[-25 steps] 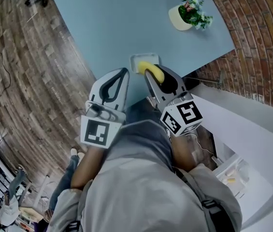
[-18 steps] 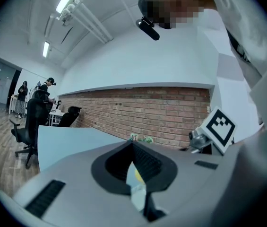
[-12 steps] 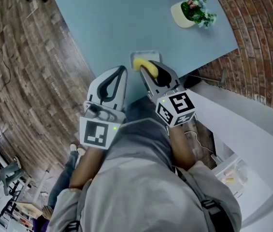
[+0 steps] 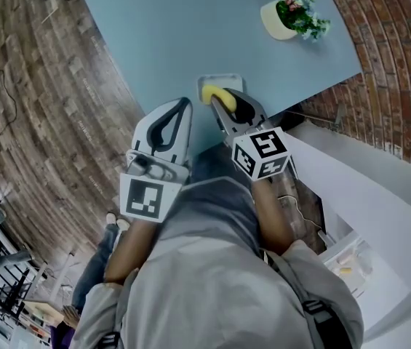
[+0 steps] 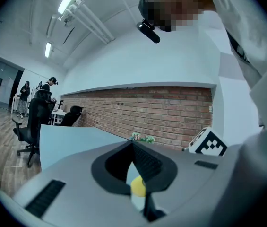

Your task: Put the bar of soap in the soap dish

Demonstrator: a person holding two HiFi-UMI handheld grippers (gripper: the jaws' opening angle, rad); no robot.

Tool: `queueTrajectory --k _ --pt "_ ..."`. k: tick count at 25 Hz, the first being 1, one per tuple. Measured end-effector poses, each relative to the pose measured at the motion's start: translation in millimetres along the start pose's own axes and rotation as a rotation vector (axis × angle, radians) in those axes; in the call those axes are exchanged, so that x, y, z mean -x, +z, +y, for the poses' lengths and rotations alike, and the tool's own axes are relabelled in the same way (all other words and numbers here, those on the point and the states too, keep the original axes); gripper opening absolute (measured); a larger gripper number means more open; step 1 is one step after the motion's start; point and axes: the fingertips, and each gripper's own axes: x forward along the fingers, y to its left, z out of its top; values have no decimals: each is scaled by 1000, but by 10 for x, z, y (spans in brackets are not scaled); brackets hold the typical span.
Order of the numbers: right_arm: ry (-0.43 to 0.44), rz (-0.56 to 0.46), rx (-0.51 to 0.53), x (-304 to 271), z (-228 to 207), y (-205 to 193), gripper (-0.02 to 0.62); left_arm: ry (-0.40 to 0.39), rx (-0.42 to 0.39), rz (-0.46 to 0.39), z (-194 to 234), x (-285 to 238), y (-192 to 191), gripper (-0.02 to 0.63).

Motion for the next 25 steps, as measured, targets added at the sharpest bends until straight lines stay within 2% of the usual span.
queueTrajectory --k 10,15,25 --pt "-13 65 11 -199 -99 -198 117 10 10 0 58 -1 -18 3" --pt "-27 95 12 -296 -169 -316 117 10 -41 5 35 -28 -2 3" --pt "-52 171 46 -481 -234 -508 117 23 -59 12 96 -33 -14 3"
